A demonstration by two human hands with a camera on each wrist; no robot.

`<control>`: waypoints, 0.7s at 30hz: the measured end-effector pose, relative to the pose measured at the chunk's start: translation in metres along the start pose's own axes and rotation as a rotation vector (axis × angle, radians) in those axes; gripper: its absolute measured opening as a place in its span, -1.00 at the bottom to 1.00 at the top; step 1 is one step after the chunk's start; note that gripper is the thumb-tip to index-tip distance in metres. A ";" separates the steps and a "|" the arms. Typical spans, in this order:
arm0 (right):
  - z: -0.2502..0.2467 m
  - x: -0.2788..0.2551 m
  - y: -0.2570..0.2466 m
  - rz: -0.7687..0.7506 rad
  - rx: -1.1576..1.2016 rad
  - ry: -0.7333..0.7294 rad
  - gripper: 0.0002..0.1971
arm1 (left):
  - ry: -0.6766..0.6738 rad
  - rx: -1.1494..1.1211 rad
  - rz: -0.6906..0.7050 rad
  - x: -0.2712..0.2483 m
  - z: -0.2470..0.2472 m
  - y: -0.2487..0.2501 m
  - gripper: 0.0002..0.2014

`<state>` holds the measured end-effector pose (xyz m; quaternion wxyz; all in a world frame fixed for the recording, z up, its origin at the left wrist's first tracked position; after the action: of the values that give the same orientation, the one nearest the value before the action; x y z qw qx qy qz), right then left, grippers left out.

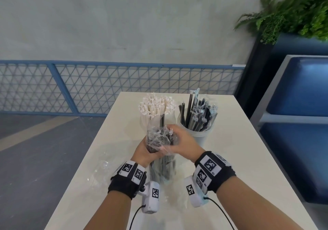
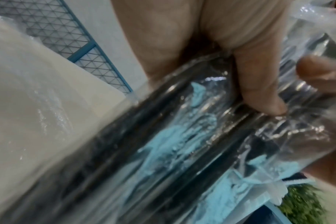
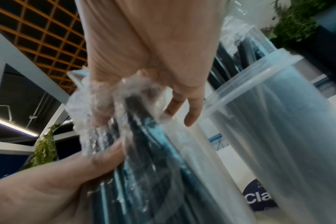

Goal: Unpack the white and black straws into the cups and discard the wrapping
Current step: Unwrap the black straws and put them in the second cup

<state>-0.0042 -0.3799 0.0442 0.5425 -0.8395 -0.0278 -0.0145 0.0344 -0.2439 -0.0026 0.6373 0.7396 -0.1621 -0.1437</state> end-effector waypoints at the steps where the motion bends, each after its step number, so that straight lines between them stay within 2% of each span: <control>1: 0.004 0.001 0.003 0.023 0.023 0.000 -0.24 | -0.018 -0.004 -0.005 0.001 0.001 0.000 -0.43; 2: 0.007 0.002 0.006 0.036 0.044 0.010 -0.23 | -0.030 -0.010 -0.011 0.001 0.002 0.000 -0.40; 4: 0.009 0.004 0.008 0.028 0.057 0.057 -0.38 | -0.051 -0.013 -0.010 0.001 0.004 0.000 -0.39; 6: 0.007 0.003 0.005 0.012 0.061 0.094 -0.48 | -0.030 -0.008 -0.011 0.000 0.003 0.001 -0.47; 11: 0.010 -0.003 0.005 0.052 0.032 0.016 -0.40 | 0.011 0.026 0.018 -0.001 0.002 0.002 -0.53; 14: 0.011 -0.003 0.012 0.053 -0.009 0.099 -0.37 | 0.015 0.046 0.016 -0.003 0.002 0.003 -0.53; 18: 0.005 -0.004 0.013 0.043 0.047 0.241 -0.44 | 0.028 0.055 0.019 -0.003 -0.001 0.006 -0.48; 21: 0.000 0.000 0.010 0.026 0.169 0.227 -0.51 | 0.041 0.072 0.022 -0.004 -0.002 0.010 -0.55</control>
<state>-0.0035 -0.3834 0.0353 0.6112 -0.7839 0.0434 -0.1002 0.0314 -0.2422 0.0072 0.6150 0.7630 -0.1621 -0.1157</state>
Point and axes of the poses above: each hand's wrist, its own x-axis towards the middle knuckle, its own z-axis out of the palm, y = z × x, the point moved 4 cm from there along x, towards the middle knuckle, and after that the axes turned 9 degrees about x, right-handed, at the moved point
